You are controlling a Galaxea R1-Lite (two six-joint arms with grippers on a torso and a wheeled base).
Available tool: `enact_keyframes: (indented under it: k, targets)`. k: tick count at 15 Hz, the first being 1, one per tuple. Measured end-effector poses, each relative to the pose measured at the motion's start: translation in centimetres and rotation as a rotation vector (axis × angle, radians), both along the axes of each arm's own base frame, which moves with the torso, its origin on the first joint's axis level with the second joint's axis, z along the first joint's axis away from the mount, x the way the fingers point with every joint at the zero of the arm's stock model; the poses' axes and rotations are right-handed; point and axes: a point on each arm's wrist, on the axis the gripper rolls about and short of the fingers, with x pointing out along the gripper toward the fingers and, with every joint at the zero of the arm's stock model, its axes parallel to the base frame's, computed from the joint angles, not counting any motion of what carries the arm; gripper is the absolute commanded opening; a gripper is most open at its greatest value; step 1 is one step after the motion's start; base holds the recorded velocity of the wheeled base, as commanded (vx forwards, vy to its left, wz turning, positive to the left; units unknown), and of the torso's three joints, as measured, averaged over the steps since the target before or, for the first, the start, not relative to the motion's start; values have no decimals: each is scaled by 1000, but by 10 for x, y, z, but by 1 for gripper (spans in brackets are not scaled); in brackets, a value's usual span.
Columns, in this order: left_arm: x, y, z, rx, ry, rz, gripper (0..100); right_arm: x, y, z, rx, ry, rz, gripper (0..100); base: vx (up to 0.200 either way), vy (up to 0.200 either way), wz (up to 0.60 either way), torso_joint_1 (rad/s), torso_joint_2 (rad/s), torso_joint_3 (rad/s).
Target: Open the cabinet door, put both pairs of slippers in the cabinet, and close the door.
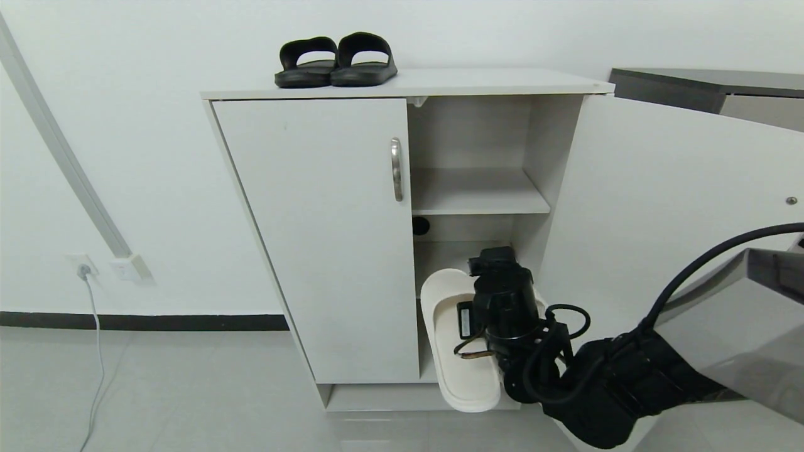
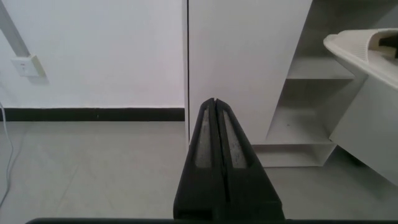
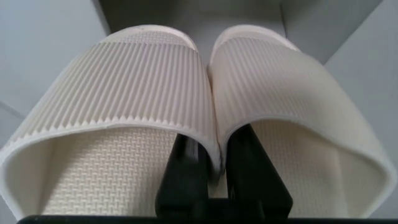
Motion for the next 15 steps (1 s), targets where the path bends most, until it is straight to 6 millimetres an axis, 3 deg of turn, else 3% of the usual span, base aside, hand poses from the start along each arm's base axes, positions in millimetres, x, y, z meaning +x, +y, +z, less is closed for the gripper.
enact_keyframes:
  k: [2,7,15]
  targets:
    - [0,0,0,0,0,1,0,15,10,-9,13,-1,-45,0,0,0,0,0,0,0]
    - [0,0,0,2,2,0,0,30,11,-30,-12,16,-90,0,0,-200,0,4,3,3]
    - [0,0,0,3,1,2,0,40,25,-51,-19,-9,-64,0,0,0,0,0,0,0]
